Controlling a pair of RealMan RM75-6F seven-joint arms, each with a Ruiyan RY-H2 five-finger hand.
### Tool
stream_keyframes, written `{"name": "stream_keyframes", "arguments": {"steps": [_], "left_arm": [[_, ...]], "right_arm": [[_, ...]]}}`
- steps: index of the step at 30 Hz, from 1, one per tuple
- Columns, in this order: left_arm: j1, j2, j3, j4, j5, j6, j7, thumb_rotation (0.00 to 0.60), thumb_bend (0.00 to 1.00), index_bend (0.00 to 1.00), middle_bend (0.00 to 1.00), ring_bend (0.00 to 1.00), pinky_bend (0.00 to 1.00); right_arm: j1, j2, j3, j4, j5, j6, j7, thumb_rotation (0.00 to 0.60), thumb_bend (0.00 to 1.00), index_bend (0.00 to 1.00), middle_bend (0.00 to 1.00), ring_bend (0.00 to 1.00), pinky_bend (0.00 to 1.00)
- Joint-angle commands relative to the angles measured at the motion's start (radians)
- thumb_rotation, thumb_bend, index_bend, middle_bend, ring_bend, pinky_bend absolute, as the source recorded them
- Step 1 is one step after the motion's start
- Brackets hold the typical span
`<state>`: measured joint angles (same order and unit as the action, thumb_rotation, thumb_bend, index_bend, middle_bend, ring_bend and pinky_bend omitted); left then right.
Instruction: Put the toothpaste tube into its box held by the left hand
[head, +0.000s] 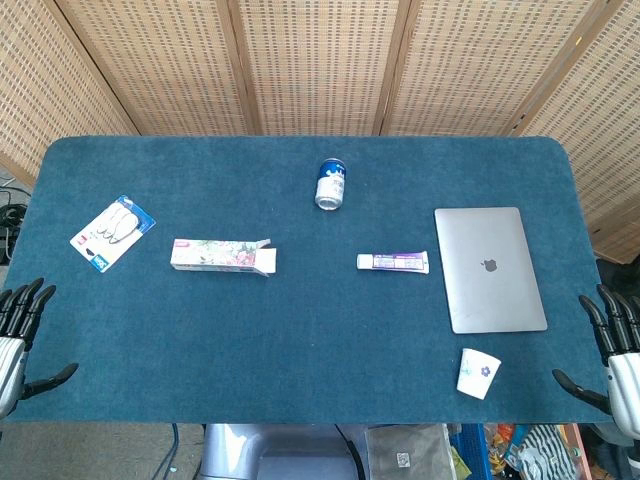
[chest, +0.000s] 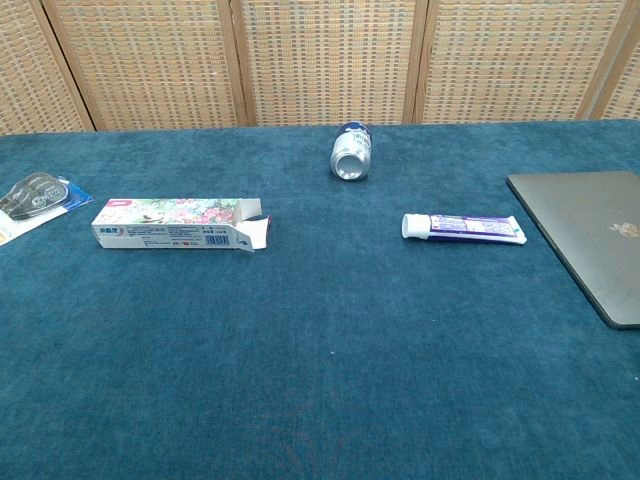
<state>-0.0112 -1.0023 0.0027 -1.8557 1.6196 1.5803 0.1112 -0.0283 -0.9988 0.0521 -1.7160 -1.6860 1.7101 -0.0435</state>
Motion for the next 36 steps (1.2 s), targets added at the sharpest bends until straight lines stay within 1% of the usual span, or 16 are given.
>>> {"name": "stream_keyframes", "arguments": {"steps": [1, 5, 8, 12, 13, 15, 17, 18, 19, 20, 21, 22, 25, 28, 31, 36], "left_arm": [[0.0, 0.0, 0.0, 0.0, -0.001, 0.0, 0.0, 0.6, 0.07, 0.0, 0.0, 0.0, 0.0], [0.0, -0.001, -0.003, 0.001, -0.004, 0.002, -0.002, 0.6, 0.07, 0.0, 0.0, 0.0, 0.0], [-0.004, -0.006, -0.011, 0.008, -0.013, 0.0, 0.0, 0.6, 0.07, 0.0, 0.0, 0.0, 0.0], [-0.016, -0.013, -0.026, 0.014, -0.03, -0.01, -0.001, 0.6, 0.07, 0.0, 0.0, 0.0, 0.0], [-0.02, -0.016, -0.032, 0.014, -0.041, -0.016, 0.001, 0.6, 0.07, 0.0, 0.0, 0.0, 0.0], [-0.027, -0.021, -0.041, 0.015, -0.06, -0.025, 0.006, 0.6, 0.07, 0.0, 0.0, 0.0, 0.0], [-0.032, -0.024, -0.048, 0.015, -0.076, -0.033, 0.011, 0.6, 0.07, 0.0, 0.0, 0.0, 0.0], [-0.035, -0.026, -0.052, 0.015, -0.088, -0.039, 0.016, 0.6, 0.07, 0.0, 0.0, 0.0, 0.0], [-0.037, -0.027, -0.055, 0.015, -0.096, -0.043, 0.018, 0.6, 0.07, 0.0, 0.0, 0.0, 0.0], [-0.04, -0.028, -0.058, 0.015, -0.105, -0.049, 0.02, 0.6, 0.07, 0.0, 0.0, 0.0, 0.0], [-0.045, -0.029, -0.063, 0.015, -0.121, -0.058, 0.022, 0.6, 0.07, 0.0, 0.0, 0.0, 0.0], [-0.048, -0.03, -0.067, 0.015, -0.131, -0.064, 0.025, 0.6, 0.07, 0.0, 0.0, 0.0, 0.0], [-0.057, -0.031, -0.076, 0.014, -0.156, -0.079, 0.03, 0.6, 0.07, 0.0, 0.0, 0.0, 0.0], [-0.065, -0.03, -0.085, 0.013, -0.181, -0.091, 0.033, 0.6, 0.07, 0.0, 0.0, 0.0, 0.0], [-0.073, -0.03, -0.094, 0.015, -0.211, -0.107, 0.037, 0.6, 0.07, 0.0, 0.0, 0.0, 0.0], [-0.085, -0.031, -0.102, 0.014, -0.241, -0.127, 0.043, 0.6, 0.07, 0.0, 0.0, 0.0, 0.0]], "right_arm": [[0.001, 0.0, 0.0, 0.0, 0.002, -0.003, -0.002, 0.6, 0.0, 0.0, 0.0, 0.0, 0.0], [0.014, 0.001, -0.003, -0.004, 0.006, -0.035, 0.008, 0.6, 0.0, 0.0, 0.0, 0.0, 0.0], [0.067, 0.011, 0.013, -0.012, 0.028, -0.118, 0.04, 0.6, 0.0, 0.0, 0.0, 0.0, 0.0], [0.191, 0.032, 0.06, -0.028, 0.071, -0.292, 0.063, 0.6, 0.0, 0.0, 0.0, 0.0, 0.0], [0.255, 0.029, 0.087, -0.032, 0.098, -0.379, 0.065, 0.6, 0.0, 0.0, 0.0, 0.0, 0.0], [0.346, 0.009, 0.13, -0.033, 0.172, -0.507, 0.046, 0.6, 0.0, 0.0, 0.0, 0.0, 0.0], [0.411, -0.027, 0.161, -0.028, 0.239, -0.591, 0.004, 0.6, 0.0, 0.0, 0.04, 0.0, 0.0], [0.45, -0.058, 0.178, -0.019, 0.287, -0.639, -0.029, 0.6, 0.0, 0.02, 0.08, 0.02, 0.0], [0.473, -0.081, 0.189, -0.011, 0.322, -0.663, -0.053, 0.6, 0.0, 0.06, 0.13, 0.05, 0.03], [0.498, -0.109, 0.2, 0.0, 0.357, -0.687, -0.077, 0.6, 0.0, 0.09, 0.16, 0.08, 0.05], [0.538, -0.154, 0.212, 0.024, 0.411, -0.728, -0.116, 0.6, 0.0, 0.13, 0.21, 0.12, 0.09], [0.564, -0.183, 0.218, 0.042, 0.447, -0.75, -0.146, 0.6, 0.0, 0.17, 0.24, 0.16, 0.14], [0.626, -0.259, 0.232, 0.087, 0.548, -0.79, -0.232, 0.6, 0.0, 0.23, 0.29, 0.2, 0.23], [0.682, -0.327, 0.241, 0.124, 0.638, -0.815, -0.301, 0.6, 0.04, 0.26, 0.32, 0.23, 0.25], [0.75, -0.409, 0.241, 0.176, 0.727, -0.835, -0.385, 0.6, 0.08, 0.26, 0.33, 0.23, 0.25], [0.818, -0.503, 0.237, 0.24, 0.808, -0.818, -0.469, 0.6, 0.12, 0.28, 0.34, 0.24, 0.27]]}}
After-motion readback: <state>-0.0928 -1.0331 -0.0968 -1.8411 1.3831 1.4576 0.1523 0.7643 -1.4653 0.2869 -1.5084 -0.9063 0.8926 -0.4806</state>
